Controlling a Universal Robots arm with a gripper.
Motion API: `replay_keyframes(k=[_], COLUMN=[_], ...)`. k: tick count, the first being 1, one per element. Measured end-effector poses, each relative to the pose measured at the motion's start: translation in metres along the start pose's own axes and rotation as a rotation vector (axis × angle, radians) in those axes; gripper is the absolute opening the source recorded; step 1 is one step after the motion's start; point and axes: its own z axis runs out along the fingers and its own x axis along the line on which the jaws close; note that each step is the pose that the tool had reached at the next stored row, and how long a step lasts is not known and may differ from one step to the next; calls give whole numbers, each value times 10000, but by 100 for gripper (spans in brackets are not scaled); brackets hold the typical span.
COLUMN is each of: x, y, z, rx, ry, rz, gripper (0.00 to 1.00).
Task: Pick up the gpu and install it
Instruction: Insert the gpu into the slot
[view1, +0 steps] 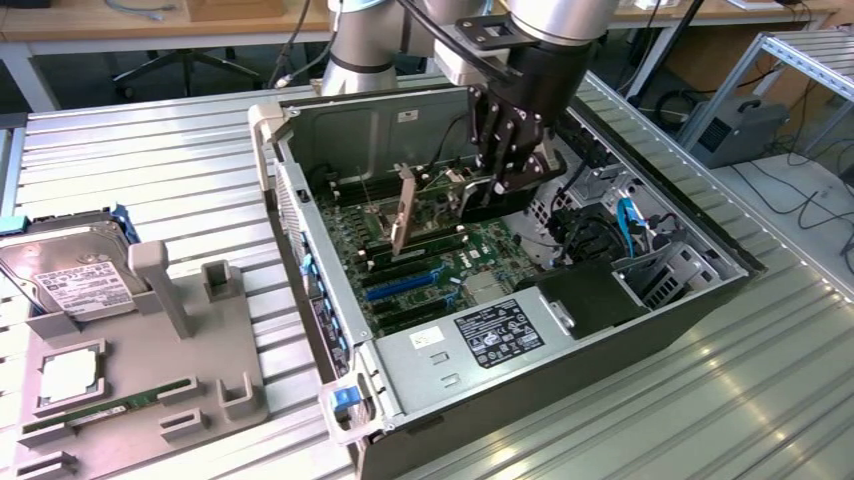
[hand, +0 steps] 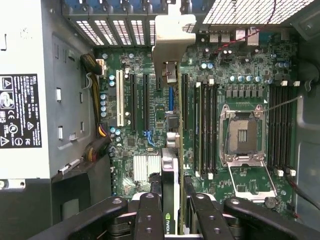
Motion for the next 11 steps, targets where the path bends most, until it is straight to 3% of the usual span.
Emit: replay_keyframes(k=[11], x=[3], y=[55], z=[128], rx=[0], ry=[0], rz=[0], gripper=[27])
